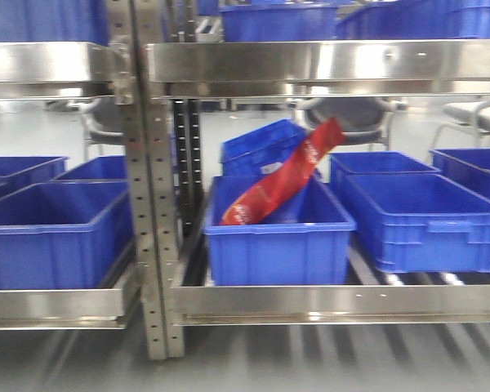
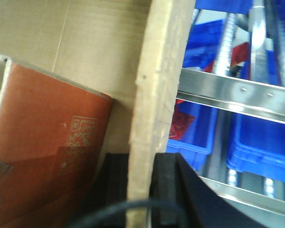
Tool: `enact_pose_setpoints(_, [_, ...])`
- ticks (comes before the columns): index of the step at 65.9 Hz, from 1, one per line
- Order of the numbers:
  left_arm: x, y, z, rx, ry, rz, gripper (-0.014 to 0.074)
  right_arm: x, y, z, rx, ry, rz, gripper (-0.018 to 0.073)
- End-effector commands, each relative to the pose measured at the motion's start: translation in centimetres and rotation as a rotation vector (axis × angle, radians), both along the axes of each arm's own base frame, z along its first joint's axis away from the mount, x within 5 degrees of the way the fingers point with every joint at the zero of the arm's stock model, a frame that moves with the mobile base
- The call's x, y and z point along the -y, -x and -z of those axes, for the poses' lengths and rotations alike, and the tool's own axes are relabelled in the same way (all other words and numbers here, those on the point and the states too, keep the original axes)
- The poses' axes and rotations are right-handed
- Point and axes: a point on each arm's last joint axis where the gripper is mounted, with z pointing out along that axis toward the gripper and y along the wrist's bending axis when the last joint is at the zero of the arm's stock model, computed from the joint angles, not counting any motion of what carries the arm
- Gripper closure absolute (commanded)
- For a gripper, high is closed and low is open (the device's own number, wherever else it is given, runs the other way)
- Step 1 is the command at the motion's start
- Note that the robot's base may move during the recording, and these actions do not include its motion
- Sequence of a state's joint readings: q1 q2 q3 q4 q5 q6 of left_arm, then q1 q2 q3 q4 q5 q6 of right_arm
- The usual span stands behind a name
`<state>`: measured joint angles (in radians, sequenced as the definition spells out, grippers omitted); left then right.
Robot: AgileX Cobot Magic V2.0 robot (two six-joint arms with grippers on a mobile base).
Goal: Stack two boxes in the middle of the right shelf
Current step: 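Turn toward the steel shelf rack of blue bins holding the boxes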
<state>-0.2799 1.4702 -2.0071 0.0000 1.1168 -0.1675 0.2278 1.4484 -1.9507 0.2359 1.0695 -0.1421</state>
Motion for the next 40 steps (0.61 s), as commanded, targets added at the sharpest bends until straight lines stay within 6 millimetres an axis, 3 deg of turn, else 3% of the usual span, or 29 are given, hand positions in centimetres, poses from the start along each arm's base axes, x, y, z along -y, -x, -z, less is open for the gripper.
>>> enact_pose_setpoints(1, [-0.45,0.54,-1.10,0.072,0.007,-0.013,0.0708,0.51,0.41,-1.14,0.083,0.004,0.025,0.0713])
enact_pose_setpoints(40, [-0.45,0.54,-1.10,0.072,0.007,-0.013,0.0708,0.51,0.41,-1.14,0.083,0.004,0.025,0.0713])
